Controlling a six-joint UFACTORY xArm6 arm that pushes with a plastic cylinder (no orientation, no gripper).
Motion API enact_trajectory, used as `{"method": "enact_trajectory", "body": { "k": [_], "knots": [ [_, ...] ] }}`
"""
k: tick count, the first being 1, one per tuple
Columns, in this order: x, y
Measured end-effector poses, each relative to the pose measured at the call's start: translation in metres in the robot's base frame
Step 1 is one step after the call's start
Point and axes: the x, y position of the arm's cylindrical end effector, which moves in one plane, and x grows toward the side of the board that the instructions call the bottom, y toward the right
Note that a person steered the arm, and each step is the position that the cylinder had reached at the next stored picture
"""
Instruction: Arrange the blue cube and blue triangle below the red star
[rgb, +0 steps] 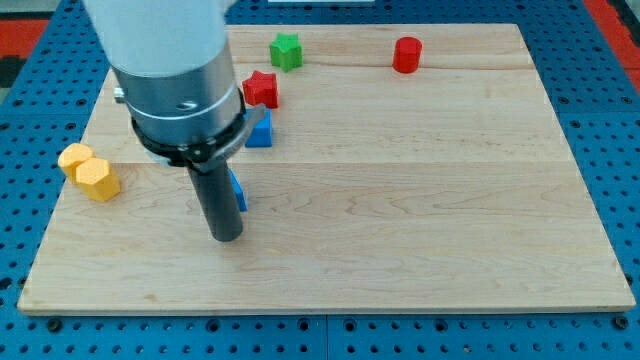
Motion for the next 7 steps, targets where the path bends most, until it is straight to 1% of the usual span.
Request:
{"method": "enact_trajectory", "body": {
  "k": [1,2,5,6,7],
  "knots": [
    [-0.011,-0.024],
    [-0.017,-0.021],
    [-0.043,0.018],
    [-0.043,0.028],
    [-0.021,0.023]
  ]
}}
